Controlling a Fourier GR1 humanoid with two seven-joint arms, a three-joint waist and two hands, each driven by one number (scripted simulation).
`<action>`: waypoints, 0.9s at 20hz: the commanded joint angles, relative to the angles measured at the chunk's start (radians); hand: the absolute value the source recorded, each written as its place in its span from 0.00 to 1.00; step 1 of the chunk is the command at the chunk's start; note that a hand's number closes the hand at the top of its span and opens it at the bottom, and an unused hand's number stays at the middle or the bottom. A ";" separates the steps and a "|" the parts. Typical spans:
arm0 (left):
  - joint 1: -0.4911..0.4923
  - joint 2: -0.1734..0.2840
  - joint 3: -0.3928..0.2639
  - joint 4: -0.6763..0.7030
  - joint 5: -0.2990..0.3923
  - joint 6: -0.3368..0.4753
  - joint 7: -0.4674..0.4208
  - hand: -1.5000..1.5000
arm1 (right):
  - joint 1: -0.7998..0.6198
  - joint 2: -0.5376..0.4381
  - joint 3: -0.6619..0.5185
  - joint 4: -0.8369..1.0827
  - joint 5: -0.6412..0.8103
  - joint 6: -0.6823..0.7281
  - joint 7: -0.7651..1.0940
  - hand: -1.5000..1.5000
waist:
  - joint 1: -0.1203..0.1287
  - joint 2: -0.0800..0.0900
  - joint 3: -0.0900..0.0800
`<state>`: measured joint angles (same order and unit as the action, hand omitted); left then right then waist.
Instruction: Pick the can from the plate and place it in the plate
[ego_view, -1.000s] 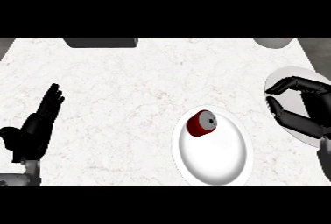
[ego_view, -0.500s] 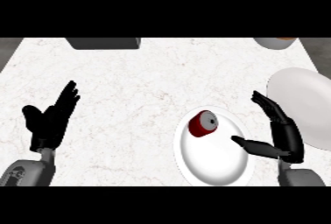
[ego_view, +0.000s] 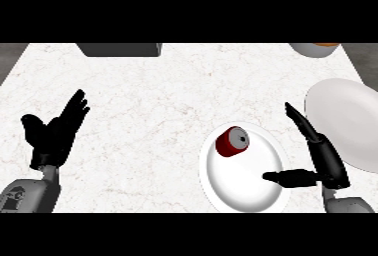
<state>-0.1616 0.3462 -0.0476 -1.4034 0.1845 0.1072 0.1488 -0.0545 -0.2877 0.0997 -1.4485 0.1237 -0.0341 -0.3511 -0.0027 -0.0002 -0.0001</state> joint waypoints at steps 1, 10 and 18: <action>-0.009 -0.026 -0.007 -0.027 -0.028 0.011 0.037 0.50 | 0.059 -0.017 0.056 -0.143 0.053 0.031 0.141 0.00 | -0.002 -0.002 0.000; -0.015 -0.016 0.035 -0.011 -0.020 -0.029 0.027 0.50 | -0.059 -0.066 0.132 -0.147 0.225 0.096 0.399 0.00 | 0.003 -0.001 0.000; 0.014 -0.044 0.053 -0.026 -0.040 -0.048 0.017 0.50 | -0.133 -0.050 0.153 -0.122 0.304 0.214 0.546 0.00 | 0.004 -0.001 0.000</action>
<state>-0.1523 0.3035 -0.0101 -1.4167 0.1411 0.0793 0.1570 -0.1567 -0.3210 0.2537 -1.5440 0.4037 0.1081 0.1136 0.0023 -0.0004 -0.0002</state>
